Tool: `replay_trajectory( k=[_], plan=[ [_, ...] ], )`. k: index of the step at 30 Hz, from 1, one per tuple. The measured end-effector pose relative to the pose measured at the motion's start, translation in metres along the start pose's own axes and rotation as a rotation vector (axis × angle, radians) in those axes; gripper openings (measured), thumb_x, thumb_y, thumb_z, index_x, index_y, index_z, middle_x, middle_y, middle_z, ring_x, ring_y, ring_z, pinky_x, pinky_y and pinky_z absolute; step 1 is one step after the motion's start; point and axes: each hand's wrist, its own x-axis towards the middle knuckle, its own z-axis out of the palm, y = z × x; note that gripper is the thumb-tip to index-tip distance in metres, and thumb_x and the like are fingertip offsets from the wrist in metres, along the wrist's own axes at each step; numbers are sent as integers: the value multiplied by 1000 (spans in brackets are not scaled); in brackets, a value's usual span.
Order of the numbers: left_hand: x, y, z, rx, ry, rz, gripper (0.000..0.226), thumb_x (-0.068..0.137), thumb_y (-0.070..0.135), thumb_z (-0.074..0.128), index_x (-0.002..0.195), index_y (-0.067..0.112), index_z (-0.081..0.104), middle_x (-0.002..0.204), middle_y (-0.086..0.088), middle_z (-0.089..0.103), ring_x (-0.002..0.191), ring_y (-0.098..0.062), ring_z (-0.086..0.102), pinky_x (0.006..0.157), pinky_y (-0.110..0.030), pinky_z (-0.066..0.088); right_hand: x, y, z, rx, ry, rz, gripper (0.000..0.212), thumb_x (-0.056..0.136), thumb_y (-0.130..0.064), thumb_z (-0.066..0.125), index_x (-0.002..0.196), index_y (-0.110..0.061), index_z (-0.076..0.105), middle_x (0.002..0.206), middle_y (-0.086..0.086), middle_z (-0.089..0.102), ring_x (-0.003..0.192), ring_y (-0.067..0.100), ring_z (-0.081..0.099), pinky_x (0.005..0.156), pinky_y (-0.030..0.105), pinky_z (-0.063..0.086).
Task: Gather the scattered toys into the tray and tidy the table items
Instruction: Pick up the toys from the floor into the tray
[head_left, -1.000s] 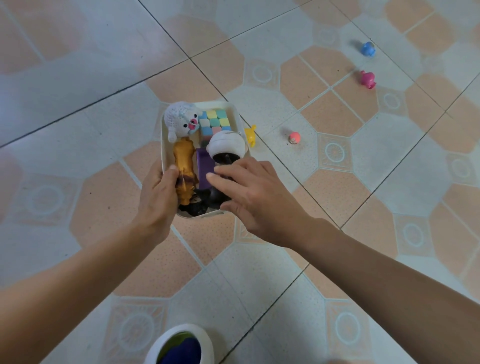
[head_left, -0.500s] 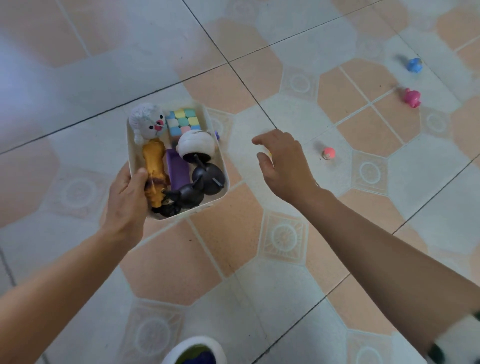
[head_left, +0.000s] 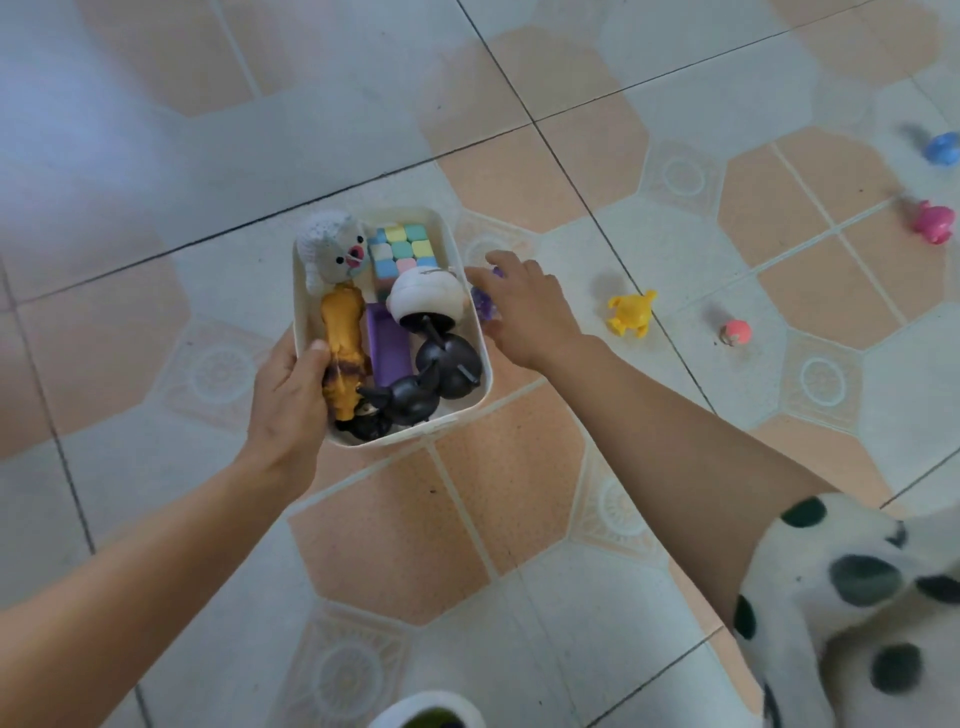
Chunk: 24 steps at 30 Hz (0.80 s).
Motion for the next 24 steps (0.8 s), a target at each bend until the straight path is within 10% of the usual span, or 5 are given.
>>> replay_trajectory(
  k=[11,17,24],
  plan=[
    [-1,2,33,28,-99,58,28,99,19,36,92,32,60,63,18,63,60,5,58,53,-11,47,-41,41,-32,444,246,184,34,82,-25,69,108,-11,55,102,7,60,92,27,55,83,45,48],
    [-12,4,61,18,-189,54,25,100,22,36,112,26,58,79,10,62,66,6,61,54,-9,47,-84,57,-79,674,410,289,33,83,-28,68,114,-22,62,99,-7,62,87,13,51,72,11,38],
    [-30,9,93,42,-265,88,30,97,23,38,92,43,60,78,12,62,69,2,60,59,-13,49,-129,25,-112,952,343,240,27,77,-30,76,99,-21,65,92,-5,70,78,18,68,71,26,58]
  ],
)
